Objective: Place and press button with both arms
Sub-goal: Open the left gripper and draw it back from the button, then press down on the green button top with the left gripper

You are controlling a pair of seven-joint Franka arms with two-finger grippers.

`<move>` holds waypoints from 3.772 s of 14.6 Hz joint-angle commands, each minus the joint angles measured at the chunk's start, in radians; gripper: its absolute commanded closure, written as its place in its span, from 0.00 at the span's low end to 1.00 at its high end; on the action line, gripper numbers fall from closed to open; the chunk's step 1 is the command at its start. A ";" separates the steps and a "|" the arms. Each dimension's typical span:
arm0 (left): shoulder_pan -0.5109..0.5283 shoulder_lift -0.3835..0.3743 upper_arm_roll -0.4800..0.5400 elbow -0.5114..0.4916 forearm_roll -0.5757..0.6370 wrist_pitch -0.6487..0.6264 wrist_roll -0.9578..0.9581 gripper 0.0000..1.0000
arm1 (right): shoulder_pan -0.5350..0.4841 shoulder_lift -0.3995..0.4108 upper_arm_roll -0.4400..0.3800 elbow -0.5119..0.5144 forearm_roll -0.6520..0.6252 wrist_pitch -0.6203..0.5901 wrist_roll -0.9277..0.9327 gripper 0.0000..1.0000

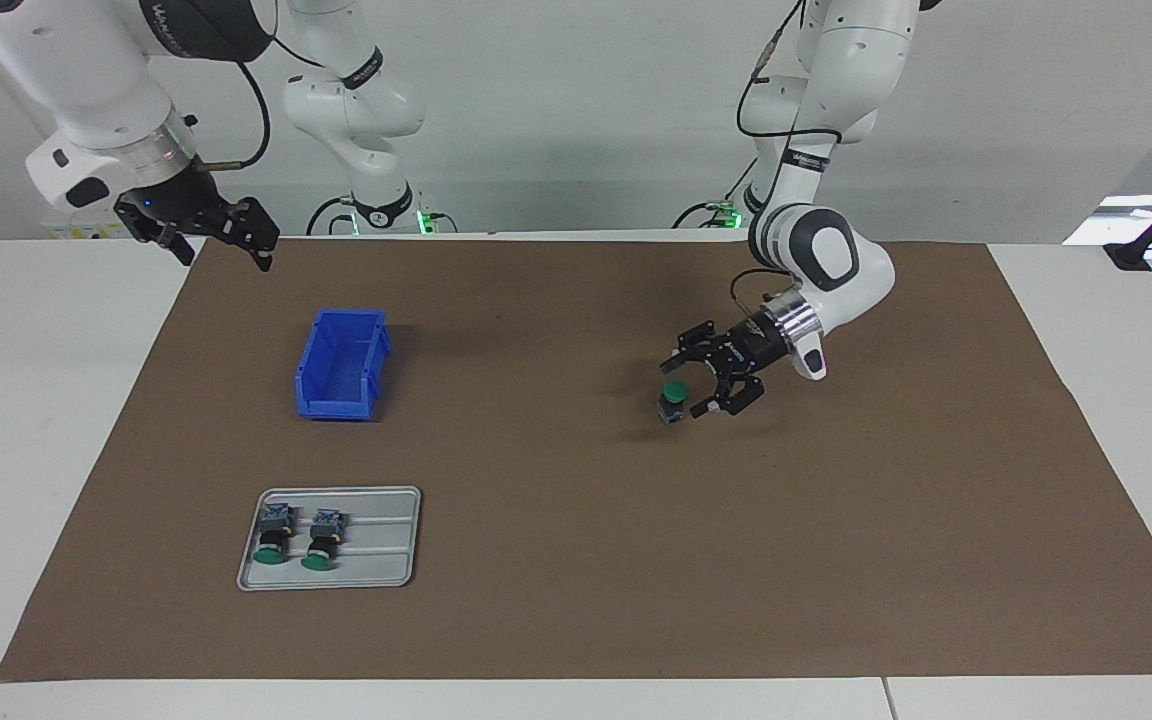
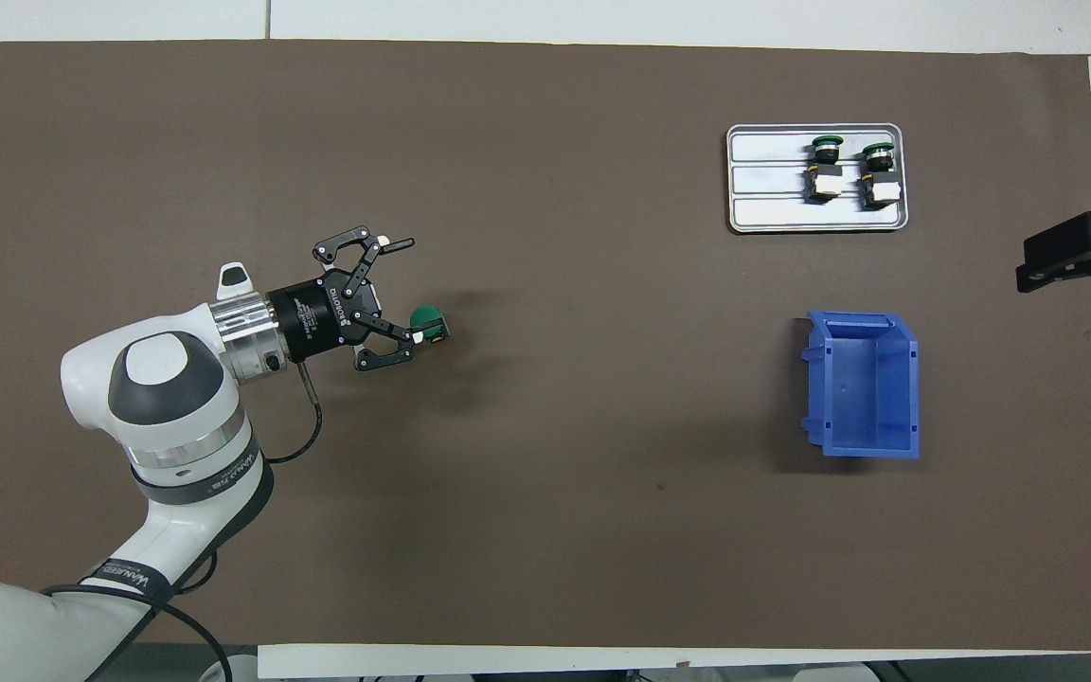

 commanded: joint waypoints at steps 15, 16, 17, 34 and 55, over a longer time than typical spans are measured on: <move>0.100 0.003 0.007 0.335 1.210 -0.242 -0.383 0.00 | -0.001 -0.024 0.000 -0.027 -0.001 0.003 -0.017 0.02; 0.091 0.003 0.005 0.347 1.313 -0.244 -0.375 0.00 | -0.001 -0.024 0.000 -0.027 -0.001 0.003 -0.017 0.02; 0.085 0.005 0.002 0.361 1.429 -0.245 -0.349 0.00 | -0.001 -0.024 0.000 -0.027 -0.001 0.003 -0.017 0.02; -0.185 0.147 -0.024 0.483 1.711 -0.365 -0.185 1.00 | -0.001 -0.024 0.000 -0.027 -0.001 0.003 -0.017 0.02; -0.168 0.120 -0.027 0.295 1.670 -0.138 -0.200 1.00 | -0.001 -0.024 0.000 -0.027 -0.001 0.003 -0.017 0.02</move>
